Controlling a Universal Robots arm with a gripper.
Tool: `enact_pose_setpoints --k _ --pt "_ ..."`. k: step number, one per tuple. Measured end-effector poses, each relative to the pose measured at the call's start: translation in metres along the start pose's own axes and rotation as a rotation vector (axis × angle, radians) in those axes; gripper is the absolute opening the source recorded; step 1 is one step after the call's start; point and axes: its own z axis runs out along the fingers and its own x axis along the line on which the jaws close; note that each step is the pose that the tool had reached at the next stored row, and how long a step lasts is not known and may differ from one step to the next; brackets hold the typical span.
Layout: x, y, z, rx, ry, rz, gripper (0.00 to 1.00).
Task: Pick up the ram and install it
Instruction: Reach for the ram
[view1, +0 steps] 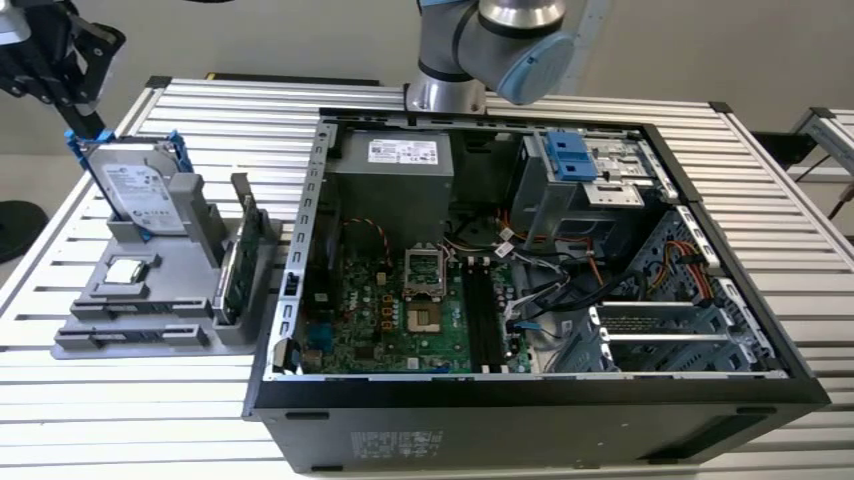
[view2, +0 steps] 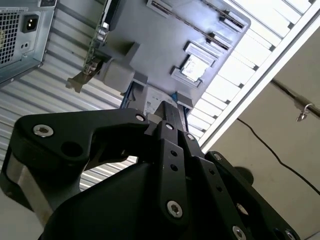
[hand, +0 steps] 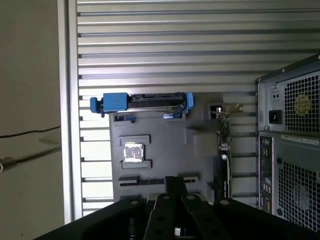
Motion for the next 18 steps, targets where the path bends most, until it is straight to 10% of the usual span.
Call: enact_pose_setpoints --k 18 --pt "0.0048 -0.005 -0.0004 0.0 0.0 0.0 0.0"
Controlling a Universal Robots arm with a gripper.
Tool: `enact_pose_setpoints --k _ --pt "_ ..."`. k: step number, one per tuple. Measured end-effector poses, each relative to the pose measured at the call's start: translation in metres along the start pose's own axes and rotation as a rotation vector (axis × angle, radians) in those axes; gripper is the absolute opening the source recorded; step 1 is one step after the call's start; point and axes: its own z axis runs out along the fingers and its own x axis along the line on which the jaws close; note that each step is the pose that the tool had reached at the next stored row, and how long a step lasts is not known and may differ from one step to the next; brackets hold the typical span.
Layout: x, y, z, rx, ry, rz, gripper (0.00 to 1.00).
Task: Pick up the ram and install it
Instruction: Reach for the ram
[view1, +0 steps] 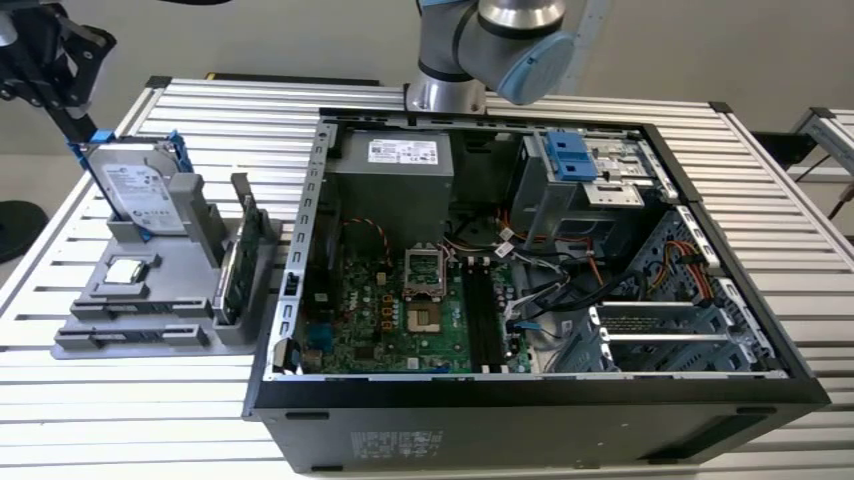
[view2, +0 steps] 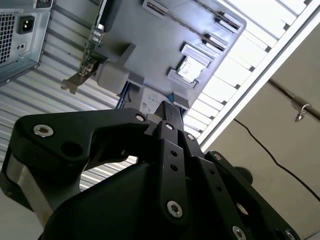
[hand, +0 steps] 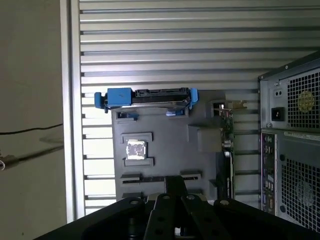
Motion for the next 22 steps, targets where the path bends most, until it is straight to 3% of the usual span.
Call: enact_pose_setpoints --k 8,22 --pt "0.0021 -0.0029 -0.0002 0.0 0.0 0.0 0.0" --pt "0.0046 -0.0137 -0.0008 -0.0002 0.0008 -0.015 0.0"
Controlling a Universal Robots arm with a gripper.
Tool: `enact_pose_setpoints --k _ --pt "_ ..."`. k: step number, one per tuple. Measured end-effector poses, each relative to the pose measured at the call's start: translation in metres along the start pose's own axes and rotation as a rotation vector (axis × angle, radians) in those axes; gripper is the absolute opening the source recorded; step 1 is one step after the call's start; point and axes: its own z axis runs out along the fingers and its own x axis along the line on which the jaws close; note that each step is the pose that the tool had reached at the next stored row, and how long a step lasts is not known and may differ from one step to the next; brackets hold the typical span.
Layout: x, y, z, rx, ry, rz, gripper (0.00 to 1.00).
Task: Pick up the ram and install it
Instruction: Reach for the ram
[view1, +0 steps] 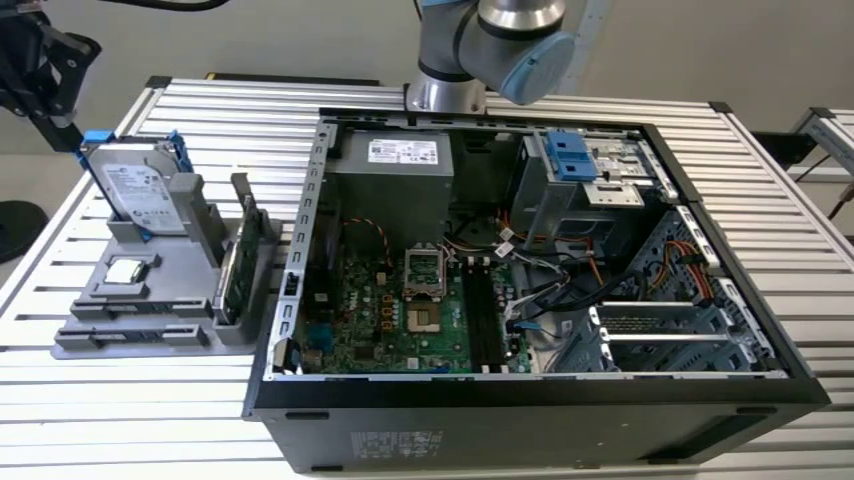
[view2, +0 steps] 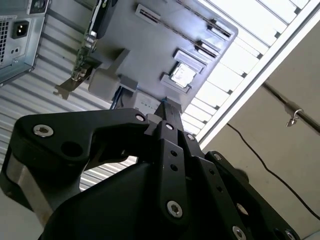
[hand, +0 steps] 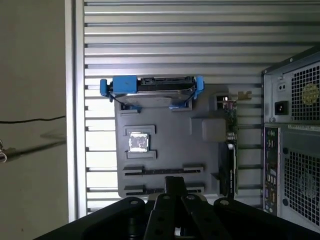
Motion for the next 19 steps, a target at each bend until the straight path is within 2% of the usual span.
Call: enact_pose_setpoints --k 19 --pt "0.0035 -0.0096 -0.0005 -0.0003 0.0008 -0.016 0.0"
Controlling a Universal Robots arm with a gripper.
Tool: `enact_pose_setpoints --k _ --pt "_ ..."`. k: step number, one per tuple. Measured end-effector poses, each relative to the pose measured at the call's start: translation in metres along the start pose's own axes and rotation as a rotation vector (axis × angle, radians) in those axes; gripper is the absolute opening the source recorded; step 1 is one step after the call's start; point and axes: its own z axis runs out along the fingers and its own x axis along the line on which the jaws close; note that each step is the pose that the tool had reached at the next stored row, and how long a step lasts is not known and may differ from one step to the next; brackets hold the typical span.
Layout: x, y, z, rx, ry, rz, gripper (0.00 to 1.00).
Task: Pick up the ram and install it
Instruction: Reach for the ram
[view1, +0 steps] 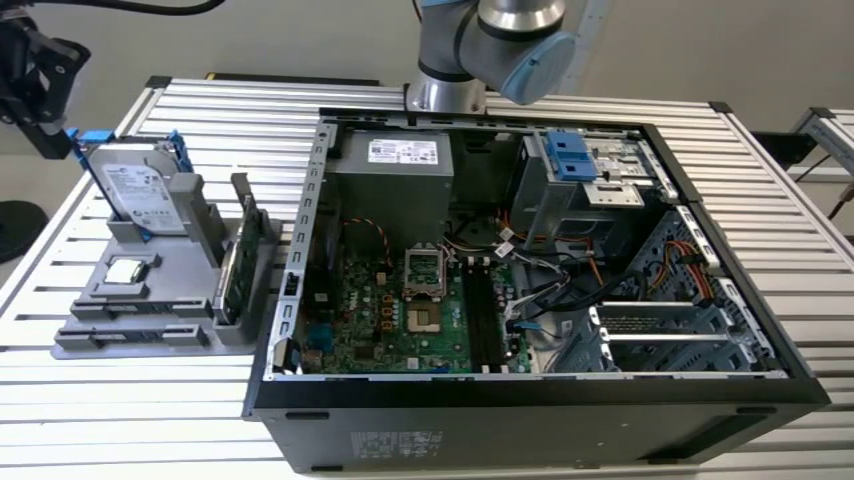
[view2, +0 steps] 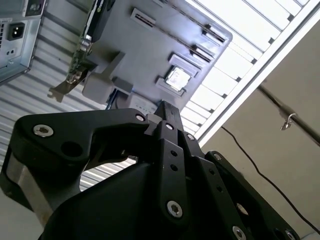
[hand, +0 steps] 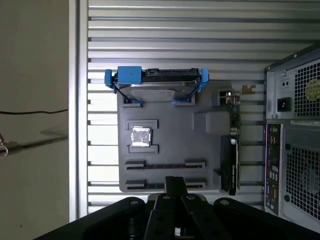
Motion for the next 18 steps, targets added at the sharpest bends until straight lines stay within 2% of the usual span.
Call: enact_pose_setpoints --k 18 --pt "0.0035 -0.0085 -0.0005 -0.0003 0.0007 -0.015 0.0"
